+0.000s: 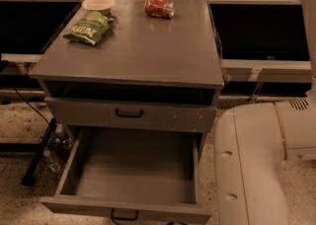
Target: Place water bottle into middle drawer
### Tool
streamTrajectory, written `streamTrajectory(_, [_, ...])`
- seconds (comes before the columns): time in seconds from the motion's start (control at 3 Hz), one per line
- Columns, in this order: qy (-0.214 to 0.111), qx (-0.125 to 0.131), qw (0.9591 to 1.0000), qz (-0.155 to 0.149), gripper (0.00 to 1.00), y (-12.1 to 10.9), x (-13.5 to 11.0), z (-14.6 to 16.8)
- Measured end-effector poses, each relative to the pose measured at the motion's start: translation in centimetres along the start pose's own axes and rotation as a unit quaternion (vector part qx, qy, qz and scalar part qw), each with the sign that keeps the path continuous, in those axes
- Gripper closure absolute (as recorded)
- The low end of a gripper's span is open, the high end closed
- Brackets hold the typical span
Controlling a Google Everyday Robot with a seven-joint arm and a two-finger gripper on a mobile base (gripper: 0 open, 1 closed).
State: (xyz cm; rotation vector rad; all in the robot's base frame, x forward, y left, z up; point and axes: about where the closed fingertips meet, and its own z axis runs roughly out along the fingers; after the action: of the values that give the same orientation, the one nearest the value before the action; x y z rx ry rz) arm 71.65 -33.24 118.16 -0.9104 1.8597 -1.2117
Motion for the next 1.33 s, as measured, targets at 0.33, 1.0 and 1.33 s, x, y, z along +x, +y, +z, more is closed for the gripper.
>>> streamTrajectory(0.33, [-0.007,-0.037,0.9993,-0.007,1.0,4.8,1.8,0.5])
streamTrajectory(1.0, [-0.01,-0.065,0.9978,-0.006,1.0,15.0,3.3,3.7])
streamTrajectory(1.33, [-0.013,-0.062,0.998,-0.006,1.0,15.0,3.1,4.0])
